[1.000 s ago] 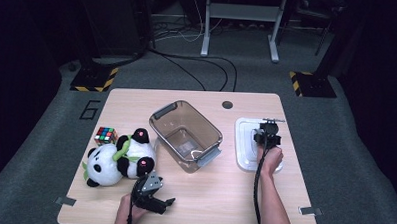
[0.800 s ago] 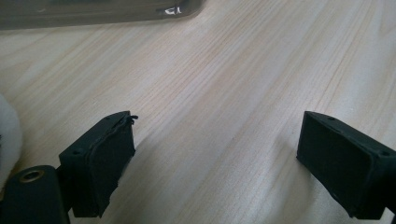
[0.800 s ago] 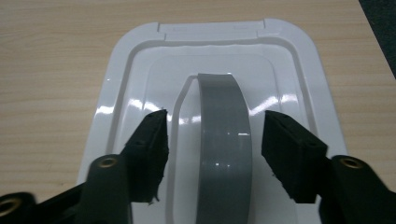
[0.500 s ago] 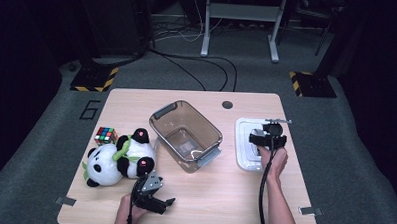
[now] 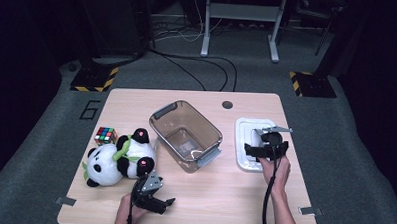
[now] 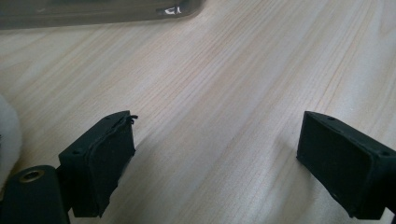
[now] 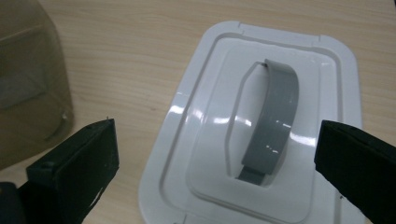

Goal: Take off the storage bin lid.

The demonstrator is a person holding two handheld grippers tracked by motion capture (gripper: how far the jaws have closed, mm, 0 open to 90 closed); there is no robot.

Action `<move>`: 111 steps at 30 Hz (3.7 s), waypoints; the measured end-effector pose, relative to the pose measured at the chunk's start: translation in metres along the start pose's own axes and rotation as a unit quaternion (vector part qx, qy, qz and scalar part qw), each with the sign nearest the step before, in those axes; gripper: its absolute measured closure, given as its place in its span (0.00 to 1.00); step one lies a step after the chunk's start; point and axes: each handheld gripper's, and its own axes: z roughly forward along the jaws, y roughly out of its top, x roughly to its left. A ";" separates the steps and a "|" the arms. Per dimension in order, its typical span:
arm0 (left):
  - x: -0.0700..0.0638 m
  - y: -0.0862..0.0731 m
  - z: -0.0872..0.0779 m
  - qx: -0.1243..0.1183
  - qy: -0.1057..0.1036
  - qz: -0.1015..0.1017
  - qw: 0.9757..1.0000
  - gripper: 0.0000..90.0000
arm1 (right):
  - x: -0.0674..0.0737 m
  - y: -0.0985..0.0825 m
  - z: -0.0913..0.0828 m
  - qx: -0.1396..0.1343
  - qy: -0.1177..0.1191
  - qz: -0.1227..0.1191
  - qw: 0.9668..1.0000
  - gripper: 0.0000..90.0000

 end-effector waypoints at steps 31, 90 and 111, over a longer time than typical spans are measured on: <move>0.000 0.000 0.000 0.000 0.001 -0.001 1.000 0.12 | 0.082 -0.098 0.008 0.025 0.140 -0.179 0.974 0.00; 0.011 0.034 -0.088 -0.046 0.075 -0.063 0.994 0.16 | 0.074 -0.107 0.018 0.021 0.186 -0.228 0.956 0.00; 0.046 0.053 -0.129 -0.072 0.141 -0.092 0.983 0.15 | 0.074 -0.107 0.019 0.021 0.188 -0.230 0.955 0.00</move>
